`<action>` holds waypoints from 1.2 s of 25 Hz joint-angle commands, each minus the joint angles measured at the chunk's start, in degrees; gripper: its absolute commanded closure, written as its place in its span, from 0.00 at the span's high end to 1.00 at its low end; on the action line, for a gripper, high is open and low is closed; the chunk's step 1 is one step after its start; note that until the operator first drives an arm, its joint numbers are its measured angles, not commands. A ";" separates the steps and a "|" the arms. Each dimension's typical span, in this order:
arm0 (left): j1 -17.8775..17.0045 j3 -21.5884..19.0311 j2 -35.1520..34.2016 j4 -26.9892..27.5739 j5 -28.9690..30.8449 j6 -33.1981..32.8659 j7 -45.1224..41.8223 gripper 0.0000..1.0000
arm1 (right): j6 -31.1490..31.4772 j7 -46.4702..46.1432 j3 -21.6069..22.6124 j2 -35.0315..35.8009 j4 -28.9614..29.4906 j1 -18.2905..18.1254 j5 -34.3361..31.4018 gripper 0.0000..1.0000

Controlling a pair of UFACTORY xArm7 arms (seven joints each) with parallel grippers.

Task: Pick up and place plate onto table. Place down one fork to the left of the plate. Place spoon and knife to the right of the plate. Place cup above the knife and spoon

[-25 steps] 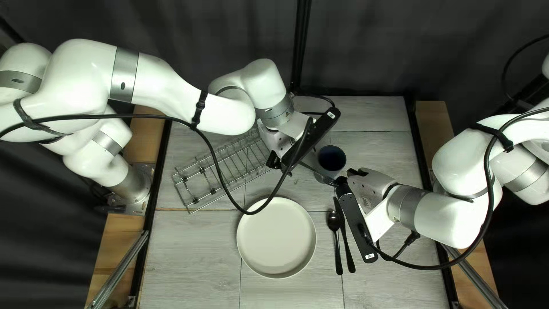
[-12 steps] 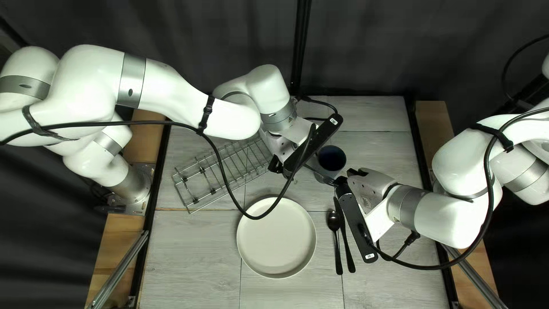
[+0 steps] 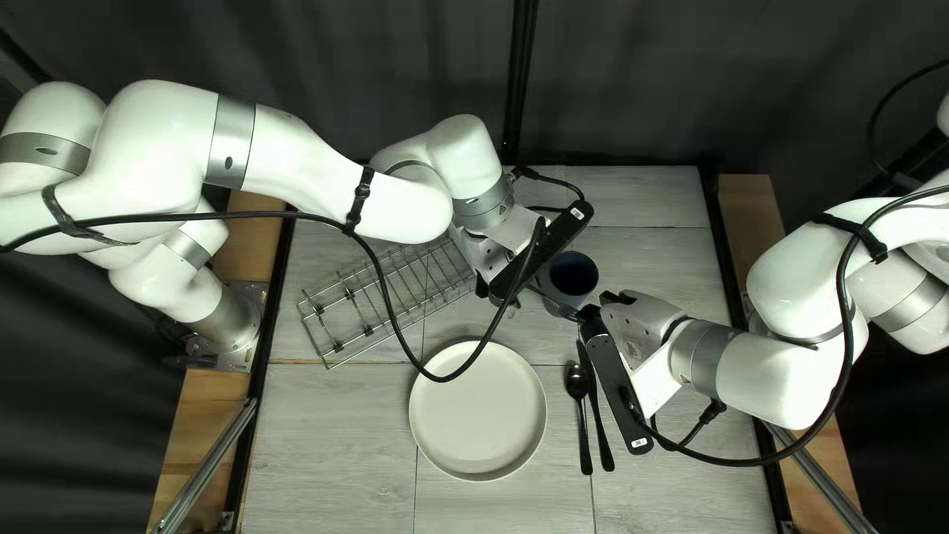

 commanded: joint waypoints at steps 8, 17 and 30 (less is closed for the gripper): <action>0.16 0.14 -0.94 -1.40 -0.67 -0.37 0.64 0.00 | 0.00 0.00 0.00 0.00 0.00 0.00 0.00 1.00; 1.64 -2.07 -12.47 -12.08 9.64 -4.59 -8.78 0.00 | 0.00 0.00 0.00 0.00 0.00 0.00 0.00 1.00; 8.87 -11.83 -26.26 -26.09 19.54 -9.08 -28.50 0.00 | 0.00 0.00 0.00 0.00 0.00 0.00 0.00 1.00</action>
